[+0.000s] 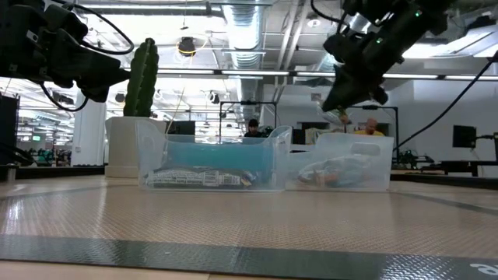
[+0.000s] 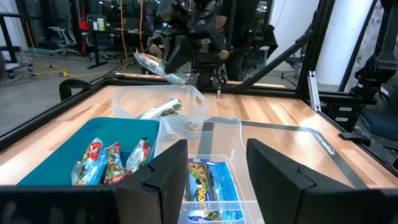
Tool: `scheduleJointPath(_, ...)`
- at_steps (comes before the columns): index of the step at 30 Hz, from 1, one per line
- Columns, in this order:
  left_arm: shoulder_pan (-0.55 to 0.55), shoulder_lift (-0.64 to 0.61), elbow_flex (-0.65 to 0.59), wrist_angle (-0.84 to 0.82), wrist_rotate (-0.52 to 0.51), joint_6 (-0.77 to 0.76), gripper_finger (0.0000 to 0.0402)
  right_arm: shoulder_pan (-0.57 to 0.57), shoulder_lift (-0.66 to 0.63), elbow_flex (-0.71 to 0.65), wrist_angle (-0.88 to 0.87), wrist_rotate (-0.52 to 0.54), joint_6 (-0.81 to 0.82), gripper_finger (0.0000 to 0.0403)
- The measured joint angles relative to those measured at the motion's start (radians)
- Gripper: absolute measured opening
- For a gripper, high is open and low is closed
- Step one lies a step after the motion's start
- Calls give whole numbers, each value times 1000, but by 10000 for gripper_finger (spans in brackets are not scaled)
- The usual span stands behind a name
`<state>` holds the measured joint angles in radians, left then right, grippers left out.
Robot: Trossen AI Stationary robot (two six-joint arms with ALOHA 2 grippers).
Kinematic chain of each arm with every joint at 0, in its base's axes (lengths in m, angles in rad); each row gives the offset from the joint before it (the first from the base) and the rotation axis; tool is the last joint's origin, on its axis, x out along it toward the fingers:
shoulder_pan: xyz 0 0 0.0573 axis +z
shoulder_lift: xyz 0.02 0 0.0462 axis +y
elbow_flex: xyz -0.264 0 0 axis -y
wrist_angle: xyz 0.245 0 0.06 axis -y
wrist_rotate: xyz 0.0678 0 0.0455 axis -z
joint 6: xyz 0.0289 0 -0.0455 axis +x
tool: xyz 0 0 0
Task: Pick and place Granola Bars by type
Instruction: Put the orange granola bar into the right transparent bin, then return to Home Position
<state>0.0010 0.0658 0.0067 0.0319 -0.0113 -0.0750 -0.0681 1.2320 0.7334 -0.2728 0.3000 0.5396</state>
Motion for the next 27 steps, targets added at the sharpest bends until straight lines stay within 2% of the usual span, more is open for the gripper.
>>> scheduleJointPath(5,0,0,0,0,0,0,158,3,0,42,-163,2,1,43)
scheduleJointPath(13,0,0,0,0,0,0,158,7,42,44,-159,-2,-24,55)
scheduleJointPath(27,0,0,0,0,0,0,158,35,63,42,-93,-6,-90,179)
